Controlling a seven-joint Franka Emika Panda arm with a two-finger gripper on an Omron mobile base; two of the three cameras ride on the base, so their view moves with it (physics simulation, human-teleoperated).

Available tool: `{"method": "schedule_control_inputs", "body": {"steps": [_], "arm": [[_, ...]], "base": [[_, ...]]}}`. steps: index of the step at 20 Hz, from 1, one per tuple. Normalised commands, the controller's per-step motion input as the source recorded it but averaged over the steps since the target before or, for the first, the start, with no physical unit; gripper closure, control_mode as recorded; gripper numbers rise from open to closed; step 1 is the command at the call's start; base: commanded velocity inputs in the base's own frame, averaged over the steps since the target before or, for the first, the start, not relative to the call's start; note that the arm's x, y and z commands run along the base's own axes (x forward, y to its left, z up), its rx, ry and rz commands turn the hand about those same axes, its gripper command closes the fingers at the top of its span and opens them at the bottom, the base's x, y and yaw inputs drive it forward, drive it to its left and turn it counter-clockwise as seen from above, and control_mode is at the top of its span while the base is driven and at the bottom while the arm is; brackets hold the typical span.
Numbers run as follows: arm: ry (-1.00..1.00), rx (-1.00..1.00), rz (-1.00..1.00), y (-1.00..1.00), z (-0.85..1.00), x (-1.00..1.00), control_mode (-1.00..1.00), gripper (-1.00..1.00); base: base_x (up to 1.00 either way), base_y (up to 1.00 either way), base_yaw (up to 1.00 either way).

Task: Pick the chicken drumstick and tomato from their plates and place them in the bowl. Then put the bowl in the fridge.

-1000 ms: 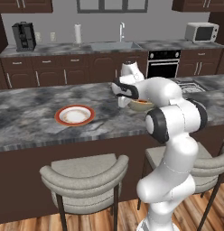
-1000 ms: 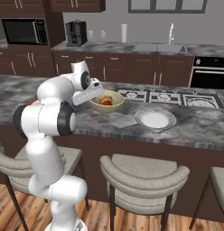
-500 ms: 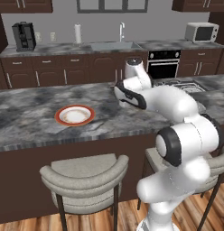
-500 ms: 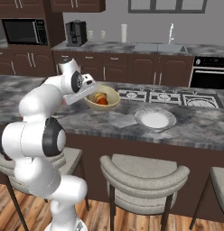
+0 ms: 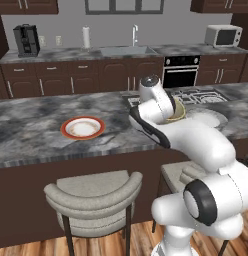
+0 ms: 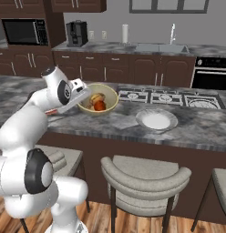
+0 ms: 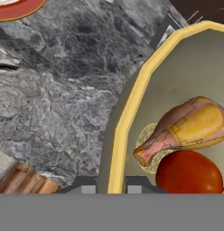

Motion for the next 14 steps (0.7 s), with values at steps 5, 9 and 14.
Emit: {"method": "schedule_control_inputs", "body": {"steps": [5, 9, 14], "arm": [[0.16, -0.10, -0.08, 0.13, 0.34, -0.49, -1.00, 1.00], [0.11, -0.13, -0.08, 0.23, 0.22, -0.46, -1.00, 1.00], [0.05, -0.12, -0.09, 0.26, 0.10, -0.34, -1.00, 1.00]], "base": [[0.00, 0.00, 0.00], [0.00, 0.00, 0.00], [0.00, 0.00, 0.00]]}}
